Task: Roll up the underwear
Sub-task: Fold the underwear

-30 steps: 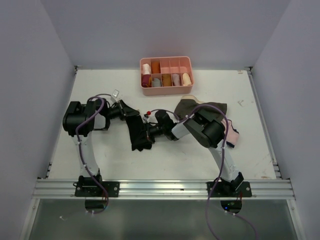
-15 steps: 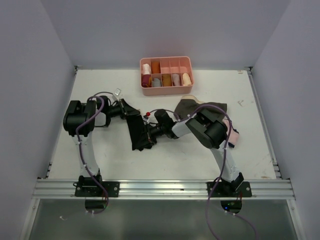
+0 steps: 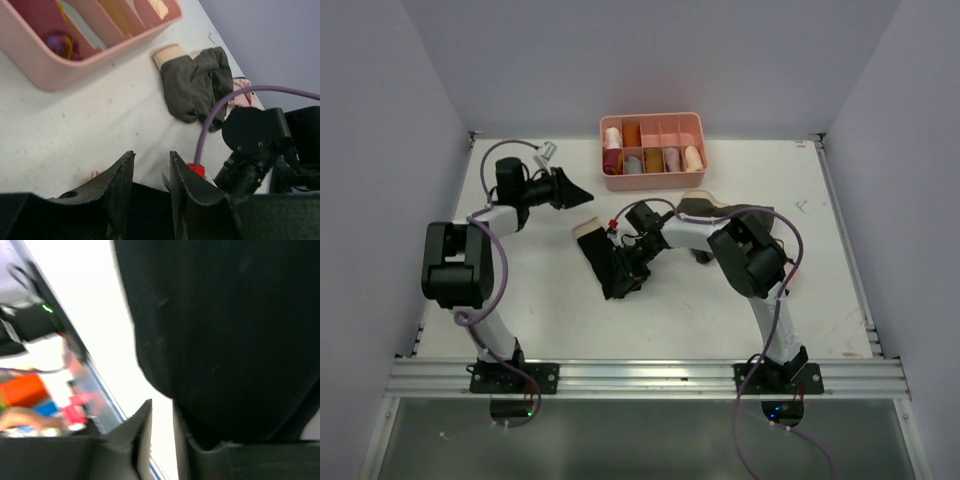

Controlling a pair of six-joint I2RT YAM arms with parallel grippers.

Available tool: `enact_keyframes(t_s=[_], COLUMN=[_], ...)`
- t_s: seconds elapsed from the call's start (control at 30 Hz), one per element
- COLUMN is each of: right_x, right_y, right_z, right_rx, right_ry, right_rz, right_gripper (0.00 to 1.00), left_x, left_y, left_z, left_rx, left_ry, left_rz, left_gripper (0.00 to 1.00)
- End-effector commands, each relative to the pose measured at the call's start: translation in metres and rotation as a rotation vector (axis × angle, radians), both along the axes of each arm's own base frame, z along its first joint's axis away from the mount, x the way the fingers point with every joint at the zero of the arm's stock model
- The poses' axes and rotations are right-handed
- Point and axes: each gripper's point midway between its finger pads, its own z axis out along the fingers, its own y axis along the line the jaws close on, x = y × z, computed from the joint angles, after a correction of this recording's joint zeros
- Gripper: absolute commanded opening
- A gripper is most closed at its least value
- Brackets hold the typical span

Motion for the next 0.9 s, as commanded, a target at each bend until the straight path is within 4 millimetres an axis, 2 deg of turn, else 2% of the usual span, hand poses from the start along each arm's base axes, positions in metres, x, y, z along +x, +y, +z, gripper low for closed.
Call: enact_keyframes(t_s=[0.0,0.03,0.07,0.1,0.13,0.17,0.23,0.27,0.3,0.33,0.4,0.5,0.67,0.77,0.87], right_x=[-0.003,0.002,0.005,0.002,0.005,0.012,0.006,0.005,0.003,-0.006,-0.007,0.001,0.011,0.016,0.019], right_y=[-0.047,-0.049,-0.05,-0.054,-0.054,-0.047,-0.043,-0.037,-0.032,-0.025,-0.018,-0.021,-0.026,-0.03,-0.036], right_z=[0.021,0.039,0.048,0.052,0.078,0.089,0.1,0.107,0.109,0.106,0.087,0.057,0.026,0.013,0.002], right_rx=[-0.127,-0.098,-0.074,-0.061,-0.013,0.041,0.081,0.102,0.104,0.099,0.05,-0.057,-0.135,-0.172,-0.2], right_ry=[-0.201,-0.252,-0.29,-0.305,-0.377,-0.441,-0.458,-0.453,-0.438,-0.413,-0.357,-0.313,-0.328,-0.329,-0.301], right_rz=[0.134,0.129,0.125,0.122,0.103,0.086,0.04,0.02,0.019,0.028,-0.011,-0.05,-0.079,-0.076,-0.066], right_gripper=[0.29,0.39,0.44,0.48,0.52,0.53,0.54,0.54,0.5,0.47,0.39,0.29,0.27,0.27,0.26], left_x=[0.015,0.018,0.022,0.027,0.031,0.034,0.04,0.047,0.044,0.044,0.047,0.055,0.049,0.037,0.023], left_y=[0.021,0.026,0.02,0.018,0.018,0.013,0.004,-0.007,-0.014,-0.02,-0.034,-0.038,-0.05,-0.046,-0.033], left_z=[0.018,0.017,0.012,0.016,0.013,0.009,0.003,0.004,-0.012,-0.017,-0.03,-0.046,-0.071,-0.088,-0.105], left_rx=[0.242,0.29,0.395,0.427,0.457,0.519,0.571,0.645,0.676,0.694,0.729,0.774,0.822,0.861,0.919], left_ry=[-0.137,-0.14,-0.198,-0.202,-0.208,-0.229,-0.233,-0.277,-0.248,-0.249,-0.239,-0.226,-0.217,-0.19,-0.147], left_rz=[0.004,0.014,-0.013,-0.016,-0.01,-0.022,-0.044,-0.061,-0.091,-0.104,-0.115,-0.113,-0.166,-0.199,-0.228], left_gripper=[0.38,0.4,0.4,0.4,0.41,0.4,0.4,0.4,0.4,0.4,0.39,0.38,0.37,0.36,0.35])
